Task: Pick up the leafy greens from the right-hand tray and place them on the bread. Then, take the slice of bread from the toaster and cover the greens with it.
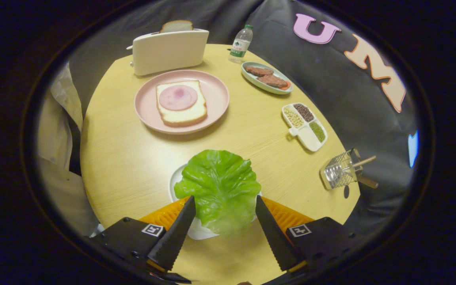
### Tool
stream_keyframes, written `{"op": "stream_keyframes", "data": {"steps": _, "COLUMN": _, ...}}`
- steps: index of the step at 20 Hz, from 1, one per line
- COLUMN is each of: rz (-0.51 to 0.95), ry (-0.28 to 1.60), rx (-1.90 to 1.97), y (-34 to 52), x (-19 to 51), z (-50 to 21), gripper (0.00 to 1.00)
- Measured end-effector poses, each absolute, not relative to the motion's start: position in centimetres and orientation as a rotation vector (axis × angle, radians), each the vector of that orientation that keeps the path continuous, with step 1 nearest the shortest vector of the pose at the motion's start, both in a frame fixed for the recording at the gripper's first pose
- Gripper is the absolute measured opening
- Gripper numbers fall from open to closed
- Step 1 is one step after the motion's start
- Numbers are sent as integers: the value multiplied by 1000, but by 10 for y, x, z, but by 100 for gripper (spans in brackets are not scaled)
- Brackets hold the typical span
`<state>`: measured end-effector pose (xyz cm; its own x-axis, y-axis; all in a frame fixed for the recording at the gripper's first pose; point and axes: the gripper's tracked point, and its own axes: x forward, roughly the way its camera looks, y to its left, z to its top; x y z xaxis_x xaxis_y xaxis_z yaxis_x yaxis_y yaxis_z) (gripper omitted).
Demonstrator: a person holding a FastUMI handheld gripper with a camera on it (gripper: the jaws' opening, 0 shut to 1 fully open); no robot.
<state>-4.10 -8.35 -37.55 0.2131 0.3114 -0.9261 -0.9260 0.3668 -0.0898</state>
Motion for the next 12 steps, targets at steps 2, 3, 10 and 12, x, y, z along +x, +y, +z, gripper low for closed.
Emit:
{"op": "stream_keyframes", "data": {"steps": 2, "rz": 1004, "ry": 1021, "rx": -771, "y": -86, "x": -42, "z": -386, "gripper": 98}}
{"op": "stream_keyframes", "data": {"steps": 3, "rz": 1009, "ry": 1041, "rx": -771, "y": -88, "x": -42, "z": -391, "gripper": 98}}
{"op": "stream_keyframes", "data": {"steps": 10, "rz": 1034, "ry": 1190, "rx": -664, "y": -91, "x": -43, "z": -410, "gripper": 97}}
{"op": "stream_keyframes", "data": {"steps": 12, "rz": 1033, "ry": 1239, "rx": -620, "y": -91, "x": -46, "z": -413, "gripper": 96}}
